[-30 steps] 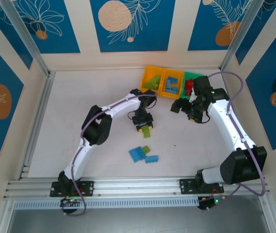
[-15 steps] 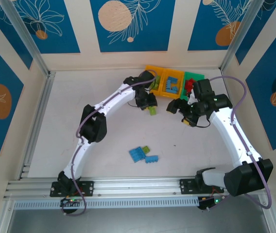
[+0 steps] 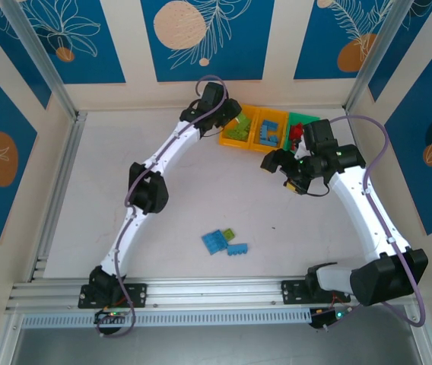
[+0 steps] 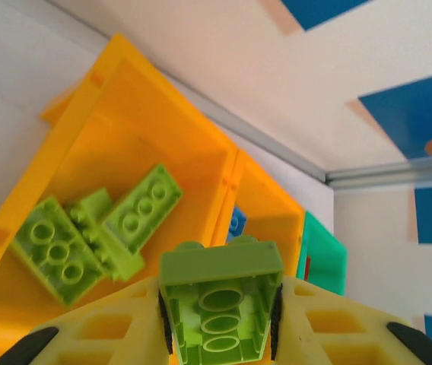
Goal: Sort the legos into containers by color
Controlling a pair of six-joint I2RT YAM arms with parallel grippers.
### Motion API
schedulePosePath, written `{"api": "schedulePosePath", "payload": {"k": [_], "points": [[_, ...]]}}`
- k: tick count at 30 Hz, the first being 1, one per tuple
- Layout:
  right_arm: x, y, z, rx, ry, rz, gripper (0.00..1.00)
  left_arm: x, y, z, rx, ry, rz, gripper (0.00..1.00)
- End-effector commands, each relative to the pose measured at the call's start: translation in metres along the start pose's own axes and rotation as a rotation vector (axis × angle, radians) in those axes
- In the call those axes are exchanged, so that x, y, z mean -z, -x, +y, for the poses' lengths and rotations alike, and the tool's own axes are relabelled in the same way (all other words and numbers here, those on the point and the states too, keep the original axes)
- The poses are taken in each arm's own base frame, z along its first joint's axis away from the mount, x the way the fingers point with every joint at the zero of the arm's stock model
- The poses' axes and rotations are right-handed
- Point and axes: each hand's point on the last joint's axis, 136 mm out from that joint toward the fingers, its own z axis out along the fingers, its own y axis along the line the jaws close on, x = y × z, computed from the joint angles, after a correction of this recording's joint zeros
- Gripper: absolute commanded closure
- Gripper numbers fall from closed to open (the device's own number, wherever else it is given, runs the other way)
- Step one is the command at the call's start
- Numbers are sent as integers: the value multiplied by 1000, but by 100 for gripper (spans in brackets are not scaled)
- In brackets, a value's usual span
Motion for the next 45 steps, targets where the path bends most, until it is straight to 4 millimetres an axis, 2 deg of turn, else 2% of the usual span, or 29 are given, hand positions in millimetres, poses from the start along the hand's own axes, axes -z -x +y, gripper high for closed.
{"api": "schedulePosePath", "payload": {"k": [1, 3, 6, 10, 12, 15, 17, 19, 22, 25, 29, 33, 35, 38, 41, 45], "points": [[9, -2, 5, 0, 20, -19, 12, -2, 32, -28, 17, -127, -139, 64], [9, -1, 5, 5, 18, -21, 12, 0, 38, -36, -25, -153, -172, 55], [8, -2, 3, 9, 11, -18, 12, 9, 44, -47, -109, -169, -195, 37], [4, -6, -2, 21, -2, -1, 12, 30, 41, -73, -278, -229, -166, 25], [1, -10, -4, 47, -3, 12, 12, 49, 29, -101, -431, -324, -127, 23], [-5, -17, -9, 96, -25, 36, 12, 85, 10, -131, -648, -408, -133, 23], [-12, -25, -12, 137, -49, 60, 12, 115, -2, -143, -795, -466, -176, 22], [-20, -34, -14, 184, -79, 94, 12, 149, -14, -146, -916, -513, -246, 21], [-38, -53, -18, 245, -113, 165, 12, 195, -32, -133, -1035, -546, -278, 19], [-58, -78, -14, 341, -123, 243, 12, 237, -65, -110, -1178, -580, -198, 16], [-87, -112, -15, 500, -164, 346, 13, 290, -107, -69, -1329, -580, -71, 15], [-114, -139, -24, 605, -202, 430, 16, 330, -133, -26, -1461, -537, 25, 14], [-125, -147, -26, 647, -211, 454, 18, 343, -143, -9, -1505, -527, 56, 14], [-141, -148, -28, 685, -239, 459, 31, 355, -157, 9, -1546, -545, 81, 14], [-154, -146, -26, 700, -234, 463, 37, 357, -163, 17, -1535, -550, 85, 13], [-168, -149, -25, 715, -234, 488, 39, 353, -167, 23, -1518, -550, 108, 12]]}}
